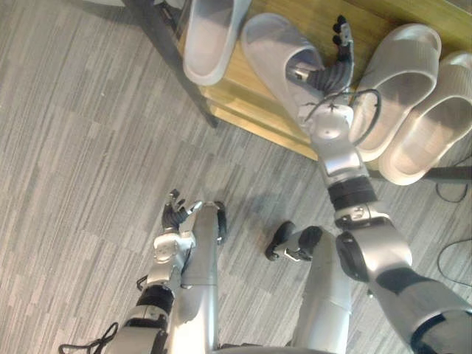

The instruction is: Organize the slippers on the shoe rack

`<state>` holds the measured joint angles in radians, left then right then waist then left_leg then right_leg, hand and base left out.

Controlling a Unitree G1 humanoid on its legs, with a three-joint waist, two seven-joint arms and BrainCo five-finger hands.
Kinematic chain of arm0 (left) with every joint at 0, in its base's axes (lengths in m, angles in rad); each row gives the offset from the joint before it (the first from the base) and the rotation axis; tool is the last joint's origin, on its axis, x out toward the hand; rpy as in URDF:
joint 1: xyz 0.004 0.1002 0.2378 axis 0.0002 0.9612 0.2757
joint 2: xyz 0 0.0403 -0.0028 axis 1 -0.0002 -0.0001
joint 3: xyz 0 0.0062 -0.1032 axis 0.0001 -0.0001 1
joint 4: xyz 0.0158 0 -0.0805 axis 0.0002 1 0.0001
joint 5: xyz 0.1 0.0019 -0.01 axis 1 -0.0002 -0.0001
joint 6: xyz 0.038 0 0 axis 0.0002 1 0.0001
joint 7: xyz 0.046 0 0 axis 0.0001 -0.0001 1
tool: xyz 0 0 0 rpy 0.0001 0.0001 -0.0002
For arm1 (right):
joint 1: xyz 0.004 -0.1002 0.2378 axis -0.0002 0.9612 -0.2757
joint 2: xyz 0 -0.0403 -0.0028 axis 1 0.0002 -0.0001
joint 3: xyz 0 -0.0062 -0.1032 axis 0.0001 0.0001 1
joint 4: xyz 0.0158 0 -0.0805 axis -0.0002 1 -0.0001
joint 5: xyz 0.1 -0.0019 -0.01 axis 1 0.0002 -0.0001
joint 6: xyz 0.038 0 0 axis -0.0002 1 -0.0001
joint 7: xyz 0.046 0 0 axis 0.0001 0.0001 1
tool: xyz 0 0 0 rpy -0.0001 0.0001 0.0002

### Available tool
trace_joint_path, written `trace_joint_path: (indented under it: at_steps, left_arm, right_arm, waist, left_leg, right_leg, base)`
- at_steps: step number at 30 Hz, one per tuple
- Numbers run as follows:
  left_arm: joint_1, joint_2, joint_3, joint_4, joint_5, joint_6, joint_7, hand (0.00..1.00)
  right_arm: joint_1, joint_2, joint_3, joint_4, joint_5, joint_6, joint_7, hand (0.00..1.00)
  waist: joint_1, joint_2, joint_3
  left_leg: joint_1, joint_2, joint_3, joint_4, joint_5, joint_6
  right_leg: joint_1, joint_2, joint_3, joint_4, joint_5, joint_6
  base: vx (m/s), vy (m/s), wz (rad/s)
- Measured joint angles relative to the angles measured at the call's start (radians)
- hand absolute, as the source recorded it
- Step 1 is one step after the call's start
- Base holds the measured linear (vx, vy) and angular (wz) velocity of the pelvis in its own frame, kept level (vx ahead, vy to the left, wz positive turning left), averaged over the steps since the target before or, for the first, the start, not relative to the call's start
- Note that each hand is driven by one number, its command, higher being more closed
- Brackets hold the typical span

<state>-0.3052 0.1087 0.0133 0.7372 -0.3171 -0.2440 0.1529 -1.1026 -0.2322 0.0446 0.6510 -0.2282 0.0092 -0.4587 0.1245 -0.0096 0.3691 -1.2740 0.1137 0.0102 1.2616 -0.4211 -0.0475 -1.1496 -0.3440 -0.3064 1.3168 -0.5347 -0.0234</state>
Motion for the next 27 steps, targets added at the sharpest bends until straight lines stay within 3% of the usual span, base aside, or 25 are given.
trace_joint_path:
  at_steps: [14, 27]
  left_arm:
    - [-0.028, -0.004, -0.024, -0.011, -0.021, -0.02, -0.003, 0.0]
    - [-0.037, -0.008, -0.047, -0.01, -0.04, -0.026, -0.004, 0.0]
  right_arm:
    - [-0.155, -0.09, 0.057, 0.154, 0.038, -0.012, 0.028, 1.0]
    - [-0.196, -0.092, -0.009, 0.215, 0.256, -0.038, 0.015, 1.0]
  waist:
    - [0.011, 0.002, 0.026]
    - [0.027, 0.003, 0.026]
  left_leg:
    - [-0.02, -0.025, -0.023, -0.012, 0.015, -0.008]
    - [-0.028, -0.032, -0.03, -0.011, 0.017, -0.008]
  right_leg:
    - [0.0, -0.021, -0.026, 0.0, -0.004, 0.006]
    - [0.0, -0.026, -0.032, 0.001, -0.006, 0.009]
  base:
    - [0.02, 0.01, 0.06]
    - [0.01, 0.008, 0.01]
